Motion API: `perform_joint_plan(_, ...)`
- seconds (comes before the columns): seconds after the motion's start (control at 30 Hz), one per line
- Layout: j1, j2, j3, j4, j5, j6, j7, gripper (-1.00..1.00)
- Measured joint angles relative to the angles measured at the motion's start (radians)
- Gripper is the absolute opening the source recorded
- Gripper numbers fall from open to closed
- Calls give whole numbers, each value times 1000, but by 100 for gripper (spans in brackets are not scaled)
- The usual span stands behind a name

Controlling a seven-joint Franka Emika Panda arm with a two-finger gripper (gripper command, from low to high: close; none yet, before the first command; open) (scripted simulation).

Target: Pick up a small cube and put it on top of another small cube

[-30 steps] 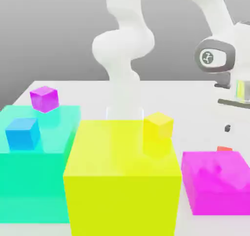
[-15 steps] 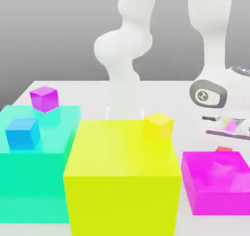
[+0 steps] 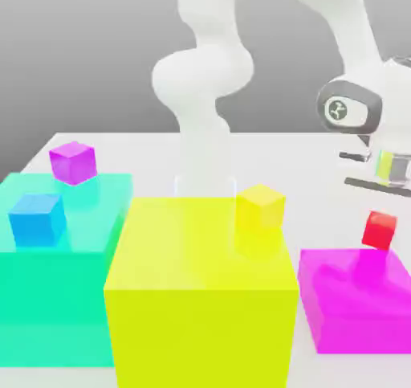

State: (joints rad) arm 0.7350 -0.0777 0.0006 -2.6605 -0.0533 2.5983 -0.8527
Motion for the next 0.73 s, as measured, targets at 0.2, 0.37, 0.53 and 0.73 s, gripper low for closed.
perform_joint_plan(0.2,-146,-186,-76,77,-28,-262,235,-100)
perform_joint_plan(0.37,-291,-343,-127,142,-48,-481,431,-100)
perform_joint_plan(0.53,-364,-388,-161,117,-30,-516,525,-100)
perform_joint_plan(0.73,-368,-347,-169,52,-29,-413,527,100)
